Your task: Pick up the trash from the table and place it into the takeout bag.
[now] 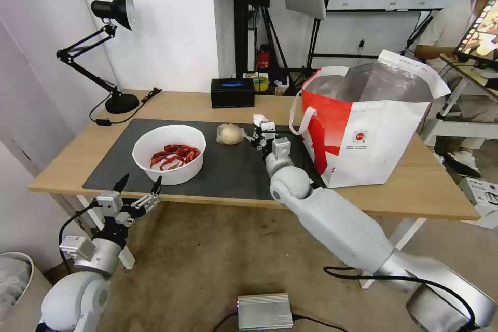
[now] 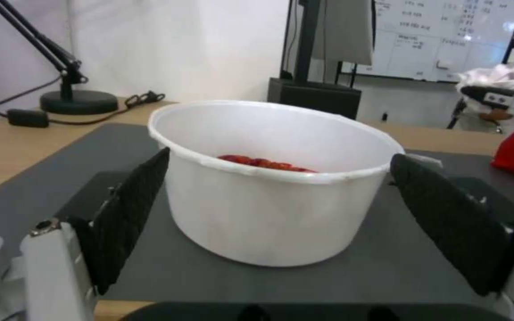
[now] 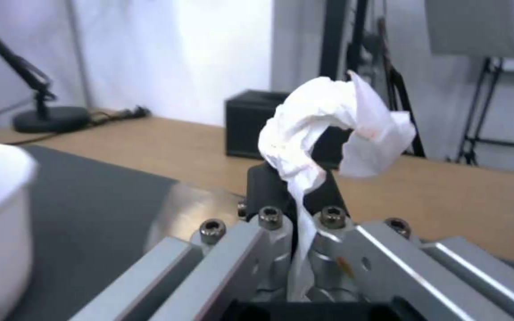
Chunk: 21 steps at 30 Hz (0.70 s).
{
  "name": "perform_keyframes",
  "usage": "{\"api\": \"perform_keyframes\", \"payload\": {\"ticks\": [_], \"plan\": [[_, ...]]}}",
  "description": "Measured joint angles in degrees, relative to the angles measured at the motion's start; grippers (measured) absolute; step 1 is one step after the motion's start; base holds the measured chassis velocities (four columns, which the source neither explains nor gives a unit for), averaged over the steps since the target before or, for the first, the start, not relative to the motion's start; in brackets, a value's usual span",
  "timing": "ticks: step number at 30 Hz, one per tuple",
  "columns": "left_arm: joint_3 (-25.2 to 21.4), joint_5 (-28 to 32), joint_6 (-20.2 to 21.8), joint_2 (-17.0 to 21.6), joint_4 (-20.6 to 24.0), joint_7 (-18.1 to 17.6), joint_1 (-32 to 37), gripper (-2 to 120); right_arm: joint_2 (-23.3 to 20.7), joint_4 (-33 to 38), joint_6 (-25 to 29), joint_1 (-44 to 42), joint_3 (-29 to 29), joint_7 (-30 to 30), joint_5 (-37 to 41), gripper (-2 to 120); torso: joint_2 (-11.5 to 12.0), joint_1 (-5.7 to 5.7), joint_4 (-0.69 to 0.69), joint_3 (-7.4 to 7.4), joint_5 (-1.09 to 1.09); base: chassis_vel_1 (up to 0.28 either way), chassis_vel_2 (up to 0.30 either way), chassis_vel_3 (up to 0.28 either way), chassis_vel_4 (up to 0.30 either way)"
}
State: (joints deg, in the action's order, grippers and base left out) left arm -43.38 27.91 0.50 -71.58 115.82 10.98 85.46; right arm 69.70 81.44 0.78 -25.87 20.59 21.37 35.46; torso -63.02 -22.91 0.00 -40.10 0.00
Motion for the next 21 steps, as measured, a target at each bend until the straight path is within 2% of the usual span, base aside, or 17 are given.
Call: {"api": "perform_keyframes", "payload": {"ticks": [5,12,21], "plan": [[-0.78,0.07,0.0,0.34,-0.06,0.0,0.07,100,-0.58,1.89,2.15,-2.61,-1.68,-2.37,-2.51,0,0.0,0.0,0.0,0.0,0.0,0.0,0.0,0.0,0.0],[-0.9,0.07,-0.01,0.28,-0.39,0.0,0.07,100,-1.48,4.77,6.11,-8.77,-7.42,-7.22,-5.32,0,0.0,0.0,0.01,0.0,0.0,0.0,0.0,0.0,0.0],[-0.11,-0.08,-0.02,0.65,-0.35,0.0,-0.05,100,-6.45,12.72,9.6,-21.13,-15.62,-12.53,-6.64,0,0.0,0.0,-0.01,0.0,0.01,0.0,0.0,0.0,0.0]]}}
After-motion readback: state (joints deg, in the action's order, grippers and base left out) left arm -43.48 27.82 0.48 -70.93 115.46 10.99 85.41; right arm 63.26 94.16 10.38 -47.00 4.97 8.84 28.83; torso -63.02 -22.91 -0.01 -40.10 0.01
